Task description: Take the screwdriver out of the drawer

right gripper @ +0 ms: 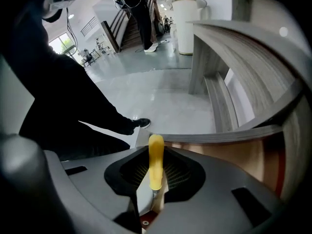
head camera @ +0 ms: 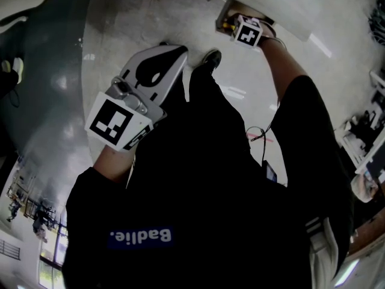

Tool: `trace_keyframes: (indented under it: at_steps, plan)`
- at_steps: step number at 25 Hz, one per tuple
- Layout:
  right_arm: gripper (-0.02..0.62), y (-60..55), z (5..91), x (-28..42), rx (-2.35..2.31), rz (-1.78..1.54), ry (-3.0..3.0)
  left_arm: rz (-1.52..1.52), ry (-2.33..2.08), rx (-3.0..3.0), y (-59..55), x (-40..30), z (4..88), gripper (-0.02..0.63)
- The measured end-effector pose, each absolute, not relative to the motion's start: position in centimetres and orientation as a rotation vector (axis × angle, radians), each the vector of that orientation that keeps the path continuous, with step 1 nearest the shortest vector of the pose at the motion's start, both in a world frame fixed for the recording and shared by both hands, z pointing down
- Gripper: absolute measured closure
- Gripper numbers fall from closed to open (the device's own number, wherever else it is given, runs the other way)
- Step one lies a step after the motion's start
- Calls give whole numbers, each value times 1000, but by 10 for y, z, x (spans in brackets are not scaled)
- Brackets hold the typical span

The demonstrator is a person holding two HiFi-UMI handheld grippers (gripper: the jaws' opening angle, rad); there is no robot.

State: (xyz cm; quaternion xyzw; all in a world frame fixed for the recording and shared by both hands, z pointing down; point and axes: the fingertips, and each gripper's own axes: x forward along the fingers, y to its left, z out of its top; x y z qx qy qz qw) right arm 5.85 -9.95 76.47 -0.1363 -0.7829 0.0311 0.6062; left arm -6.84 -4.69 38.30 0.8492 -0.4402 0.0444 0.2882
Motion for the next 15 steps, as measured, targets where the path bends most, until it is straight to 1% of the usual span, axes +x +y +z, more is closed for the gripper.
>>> trace_keyframes:
  at_steps: [7, 15]
  plan:
    - [495, -119, 703, 48, -135, 67, -1946, 82, -1143, 2344, -47, -63, 359, 607]
    - [495, -135, 598, 38, 100, 86, -2136, 53, -1084, 2452, -52, -52, 319, 607]
